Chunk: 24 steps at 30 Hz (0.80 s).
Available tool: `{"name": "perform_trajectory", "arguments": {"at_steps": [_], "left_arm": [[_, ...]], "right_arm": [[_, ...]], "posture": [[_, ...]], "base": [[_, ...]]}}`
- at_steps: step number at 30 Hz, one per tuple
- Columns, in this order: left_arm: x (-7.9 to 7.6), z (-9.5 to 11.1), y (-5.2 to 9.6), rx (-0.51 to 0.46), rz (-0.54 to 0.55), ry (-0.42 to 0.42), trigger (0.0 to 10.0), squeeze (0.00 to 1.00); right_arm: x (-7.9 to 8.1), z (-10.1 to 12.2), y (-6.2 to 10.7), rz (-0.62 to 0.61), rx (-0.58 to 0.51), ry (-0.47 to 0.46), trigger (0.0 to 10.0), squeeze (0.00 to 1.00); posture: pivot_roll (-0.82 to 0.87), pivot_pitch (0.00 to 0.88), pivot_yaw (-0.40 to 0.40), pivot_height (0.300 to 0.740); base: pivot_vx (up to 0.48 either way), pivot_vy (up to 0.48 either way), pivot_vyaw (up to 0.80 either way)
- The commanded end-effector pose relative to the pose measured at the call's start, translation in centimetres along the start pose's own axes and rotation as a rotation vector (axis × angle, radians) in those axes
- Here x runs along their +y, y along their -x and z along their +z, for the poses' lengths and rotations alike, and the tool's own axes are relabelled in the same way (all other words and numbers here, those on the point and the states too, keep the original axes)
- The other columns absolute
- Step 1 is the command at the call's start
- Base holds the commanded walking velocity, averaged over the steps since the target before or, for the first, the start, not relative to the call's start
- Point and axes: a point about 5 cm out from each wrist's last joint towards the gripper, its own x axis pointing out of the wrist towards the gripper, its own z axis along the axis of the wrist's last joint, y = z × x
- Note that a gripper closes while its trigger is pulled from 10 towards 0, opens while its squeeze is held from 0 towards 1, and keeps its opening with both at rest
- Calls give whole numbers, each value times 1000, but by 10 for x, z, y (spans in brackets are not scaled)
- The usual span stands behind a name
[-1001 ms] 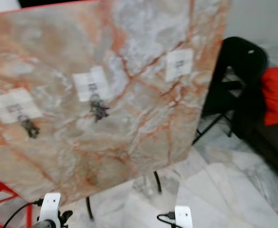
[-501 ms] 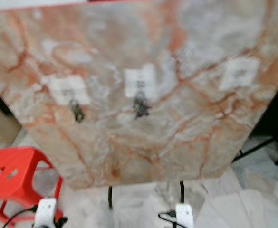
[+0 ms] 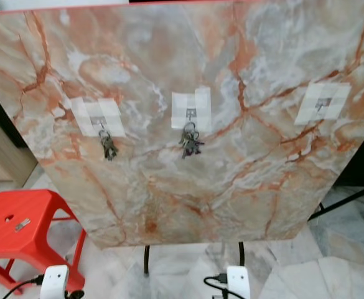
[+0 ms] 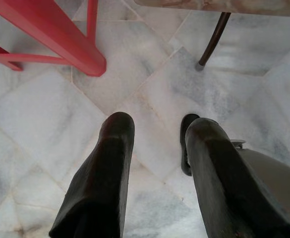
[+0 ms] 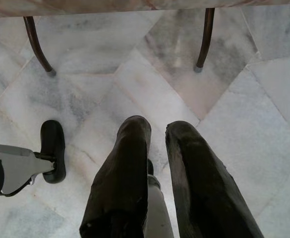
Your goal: Hang keys on a hook
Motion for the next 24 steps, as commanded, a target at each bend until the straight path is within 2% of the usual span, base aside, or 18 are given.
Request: {"name": "perform_trajectory", "arguments": {"at_steps": [1, 16, 24], "left_arm": [[-2, -6, 1, 30, -2, -5, 10000, 0], [-9, -8, 0, 38, -7, -3, 10000, 0], [5, -9, 2, 39, 6, -1, 10000, 0]], "right_arm": [[-1, -1, 0, -2, 2, -6, 10000, 0], [-1, -1, 0, 3, 3, 0, 10000, 0], [0, -1, 0, 4, 3, -4, 10000, 0]], "posture": [[8, 0, 12, 740], [12, 0, 13, 740], [13, 0, 14, 740]], "base": [[0, 0, 0], [0, 0, 0], [0, 0, 0]]}}
